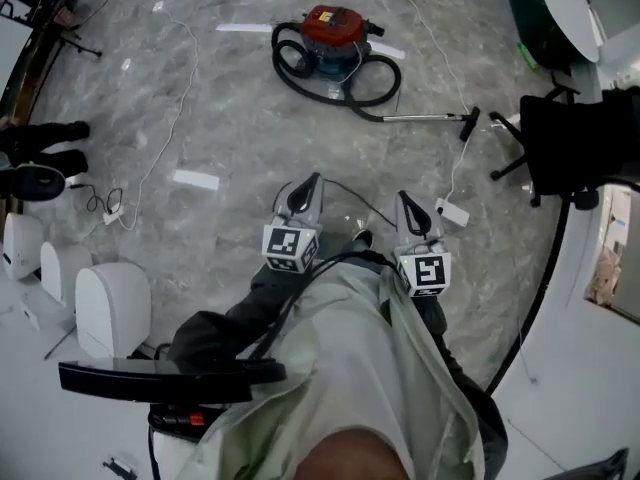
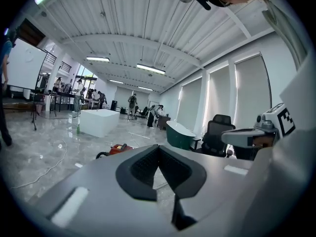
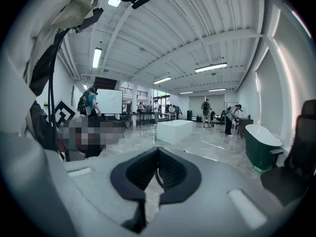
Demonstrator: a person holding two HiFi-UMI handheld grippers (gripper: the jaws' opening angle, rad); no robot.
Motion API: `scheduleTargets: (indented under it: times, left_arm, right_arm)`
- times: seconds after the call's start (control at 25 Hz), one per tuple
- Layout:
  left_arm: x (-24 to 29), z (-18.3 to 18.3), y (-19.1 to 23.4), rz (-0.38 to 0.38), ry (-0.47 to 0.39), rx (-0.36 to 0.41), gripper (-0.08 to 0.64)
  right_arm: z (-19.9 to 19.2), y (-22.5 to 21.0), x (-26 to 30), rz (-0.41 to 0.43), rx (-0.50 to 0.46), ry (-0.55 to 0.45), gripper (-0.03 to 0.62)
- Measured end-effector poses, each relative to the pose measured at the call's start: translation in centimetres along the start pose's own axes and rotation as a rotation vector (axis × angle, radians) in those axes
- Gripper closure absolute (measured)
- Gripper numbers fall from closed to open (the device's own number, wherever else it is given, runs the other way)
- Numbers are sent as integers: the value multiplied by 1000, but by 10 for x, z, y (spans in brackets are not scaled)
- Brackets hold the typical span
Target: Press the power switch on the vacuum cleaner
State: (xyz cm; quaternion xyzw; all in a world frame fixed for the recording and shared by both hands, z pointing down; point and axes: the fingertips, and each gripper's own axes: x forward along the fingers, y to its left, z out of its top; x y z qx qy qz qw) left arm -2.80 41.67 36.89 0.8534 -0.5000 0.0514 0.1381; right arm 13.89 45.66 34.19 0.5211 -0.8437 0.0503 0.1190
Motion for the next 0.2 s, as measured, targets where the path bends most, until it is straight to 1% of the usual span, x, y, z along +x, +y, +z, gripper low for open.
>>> scheduleTargets:
  times: [0.08,0.2]
  left_arm:
    - [16,0,1,-50,3,1,557]
    - [28,3,11,-112,-4,0,557]
  right_arm:
    - [3,-2,8,-41,0,-6,591]
    - [4,9,20,-82,-7,-2,591]
